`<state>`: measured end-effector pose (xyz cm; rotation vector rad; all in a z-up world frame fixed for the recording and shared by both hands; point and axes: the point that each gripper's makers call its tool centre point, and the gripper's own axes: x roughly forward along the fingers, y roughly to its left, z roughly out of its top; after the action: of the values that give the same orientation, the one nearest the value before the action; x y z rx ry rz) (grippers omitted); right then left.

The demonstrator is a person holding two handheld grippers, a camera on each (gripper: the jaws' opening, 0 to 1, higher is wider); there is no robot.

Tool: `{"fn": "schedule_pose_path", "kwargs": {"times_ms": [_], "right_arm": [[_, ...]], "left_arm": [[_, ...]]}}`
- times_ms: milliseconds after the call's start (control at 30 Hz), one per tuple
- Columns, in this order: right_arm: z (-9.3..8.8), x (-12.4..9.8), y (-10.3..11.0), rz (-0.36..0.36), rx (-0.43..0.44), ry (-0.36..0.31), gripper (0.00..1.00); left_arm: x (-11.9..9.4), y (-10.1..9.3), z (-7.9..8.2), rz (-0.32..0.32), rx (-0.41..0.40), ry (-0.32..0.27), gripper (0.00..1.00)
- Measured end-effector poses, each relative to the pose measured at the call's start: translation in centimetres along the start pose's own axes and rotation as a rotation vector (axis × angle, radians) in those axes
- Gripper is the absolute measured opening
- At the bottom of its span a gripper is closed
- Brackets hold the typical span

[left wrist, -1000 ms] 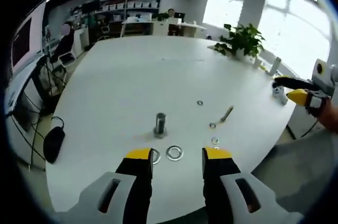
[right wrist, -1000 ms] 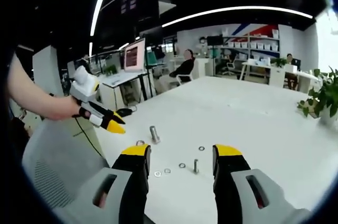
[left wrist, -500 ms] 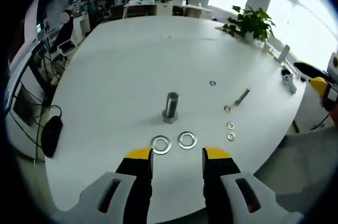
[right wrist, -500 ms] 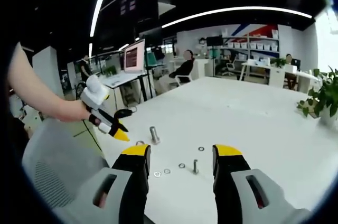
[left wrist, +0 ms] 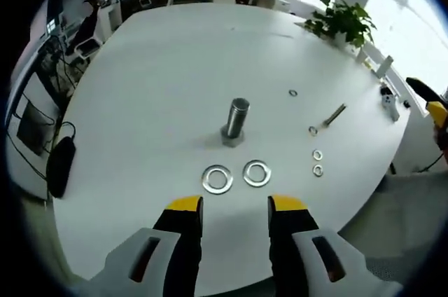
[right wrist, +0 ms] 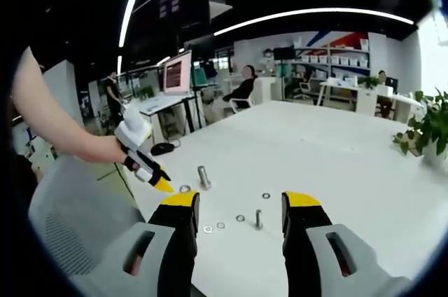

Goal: Place the washer onto the threaded stud by aligning its center hole with the stud, sliding it down to the base, and recovering from edge contact or off-axis alignment until the washer reaches the visible bottom stop.

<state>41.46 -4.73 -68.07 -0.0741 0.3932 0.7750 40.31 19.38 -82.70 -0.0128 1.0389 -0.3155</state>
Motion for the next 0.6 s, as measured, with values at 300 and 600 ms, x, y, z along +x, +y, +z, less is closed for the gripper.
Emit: {"fn": "schedule_pose_path", "kwargs": {"times_ms": [300, 600], "right_arm": [[0.0, -0.1, -0.3, -0.006, 0.008, -0.004, 0.49], [-0.3, 0.0, -0.3, -0.009, 0.001, 0.011, 0.49]], "left_arm": [[0.9, 0.6, -0.1, 0.006, 0.104, 0.104, 0.35], [1.4, 0.8, -0.5, -0.007, 0.159, 0.184, 0.34]]}}
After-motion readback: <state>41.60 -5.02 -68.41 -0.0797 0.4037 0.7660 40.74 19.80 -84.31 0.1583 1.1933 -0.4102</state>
